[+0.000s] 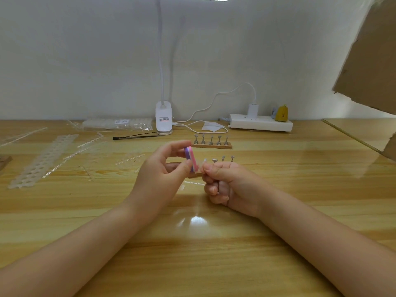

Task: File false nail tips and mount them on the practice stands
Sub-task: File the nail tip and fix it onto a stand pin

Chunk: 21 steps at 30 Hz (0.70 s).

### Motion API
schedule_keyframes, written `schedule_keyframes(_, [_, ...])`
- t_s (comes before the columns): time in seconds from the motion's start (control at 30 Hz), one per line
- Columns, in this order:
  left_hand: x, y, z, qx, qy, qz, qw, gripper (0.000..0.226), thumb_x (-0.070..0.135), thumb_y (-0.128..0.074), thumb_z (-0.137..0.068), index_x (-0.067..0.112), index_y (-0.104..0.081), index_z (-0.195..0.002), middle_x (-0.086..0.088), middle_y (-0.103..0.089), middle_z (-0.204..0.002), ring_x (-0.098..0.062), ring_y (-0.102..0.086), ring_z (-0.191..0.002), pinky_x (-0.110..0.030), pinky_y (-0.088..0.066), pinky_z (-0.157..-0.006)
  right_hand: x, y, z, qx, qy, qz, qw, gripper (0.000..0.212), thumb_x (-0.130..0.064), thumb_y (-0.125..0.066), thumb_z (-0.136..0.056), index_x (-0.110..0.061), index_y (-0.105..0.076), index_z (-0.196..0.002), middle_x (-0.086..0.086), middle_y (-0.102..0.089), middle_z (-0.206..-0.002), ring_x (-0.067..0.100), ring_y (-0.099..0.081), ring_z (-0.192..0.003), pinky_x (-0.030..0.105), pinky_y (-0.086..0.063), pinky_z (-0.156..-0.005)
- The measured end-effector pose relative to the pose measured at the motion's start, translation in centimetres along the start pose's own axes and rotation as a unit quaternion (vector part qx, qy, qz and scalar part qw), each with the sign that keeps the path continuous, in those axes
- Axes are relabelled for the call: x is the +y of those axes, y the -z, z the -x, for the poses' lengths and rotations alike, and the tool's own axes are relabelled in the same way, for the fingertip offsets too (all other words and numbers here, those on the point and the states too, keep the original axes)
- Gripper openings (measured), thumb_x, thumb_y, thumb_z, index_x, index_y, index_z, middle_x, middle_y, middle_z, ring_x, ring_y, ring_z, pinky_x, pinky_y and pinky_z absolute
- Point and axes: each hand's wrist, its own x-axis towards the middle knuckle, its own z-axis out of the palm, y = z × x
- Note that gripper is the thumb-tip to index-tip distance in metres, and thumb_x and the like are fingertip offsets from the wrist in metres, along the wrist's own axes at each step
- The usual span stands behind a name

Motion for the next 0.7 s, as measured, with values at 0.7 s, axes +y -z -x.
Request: schedule_keyframes(0.7, [0.1, 1.6, -1.5, 0.036, 0.031, 0.216, 0.975, 0.026, 0.005, -0.068, -0.076, 0.013, -0.066, -0.101, -0.002, -0.073, -0.086, -0.021, -0.070, -0.085, -0.025, -0.055, -0.073, -0.2, 0.3, 0.0, -0.044, -0.025, 0.021, 0.998, 0.012, -0.020, -0.063, -0.080, -0.010, -0.066, -0.074, 0.001, -0.041, -0.063, 0.008, -0.049, -0.049, 0.015, -0.033, -0.037])
